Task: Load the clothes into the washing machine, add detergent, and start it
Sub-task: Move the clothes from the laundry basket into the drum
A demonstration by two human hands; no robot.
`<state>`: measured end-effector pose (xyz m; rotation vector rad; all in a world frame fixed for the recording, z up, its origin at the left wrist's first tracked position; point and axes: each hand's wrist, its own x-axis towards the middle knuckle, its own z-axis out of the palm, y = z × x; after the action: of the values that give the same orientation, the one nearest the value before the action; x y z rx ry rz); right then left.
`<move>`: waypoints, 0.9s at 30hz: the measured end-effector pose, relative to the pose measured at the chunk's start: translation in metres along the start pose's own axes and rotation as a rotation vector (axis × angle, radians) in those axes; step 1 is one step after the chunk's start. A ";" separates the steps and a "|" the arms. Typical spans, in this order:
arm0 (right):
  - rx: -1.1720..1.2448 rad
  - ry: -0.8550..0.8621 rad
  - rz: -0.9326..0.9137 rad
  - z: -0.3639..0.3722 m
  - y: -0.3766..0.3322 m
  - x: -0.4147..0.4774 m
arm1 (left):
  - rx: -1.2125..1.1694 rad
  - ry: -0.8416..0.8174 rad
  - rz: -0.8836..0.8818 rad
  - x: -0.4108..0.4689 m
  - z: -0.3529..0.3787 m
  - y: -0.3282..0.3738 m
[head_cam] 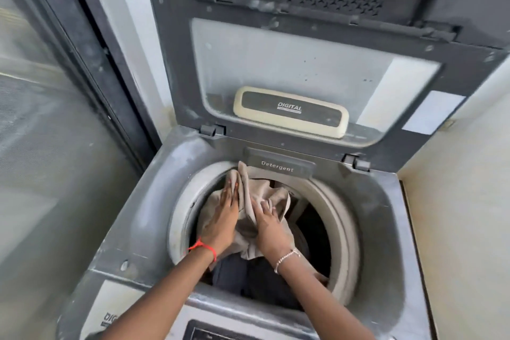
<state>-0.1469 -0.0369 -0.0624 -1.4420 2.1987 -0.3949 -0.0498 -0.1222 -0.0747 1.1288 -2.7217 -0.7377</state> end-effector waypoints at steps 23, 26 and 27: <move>0.201 -0.043 0.128 -0.107 0.091 -0.051 | 0.118 -0.612 0.157 0.035 -0.013 0.141; 0.577 0.239 0.089 -0.150 0.112 -0.137 | 0.138 -0.574 0.350 0.006 -0.032 0.213; 0.687 0.352 0.104 -0.159 0.120 -0.169 | 0.124 -0.566 0.401 -0.004 -0.032 0.237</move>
<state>-0.2698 0.1631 0.0533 -0.9220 2.0571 -1.2972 -0.1895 0.0116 0.0662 0.3852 -3.3392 -0.9429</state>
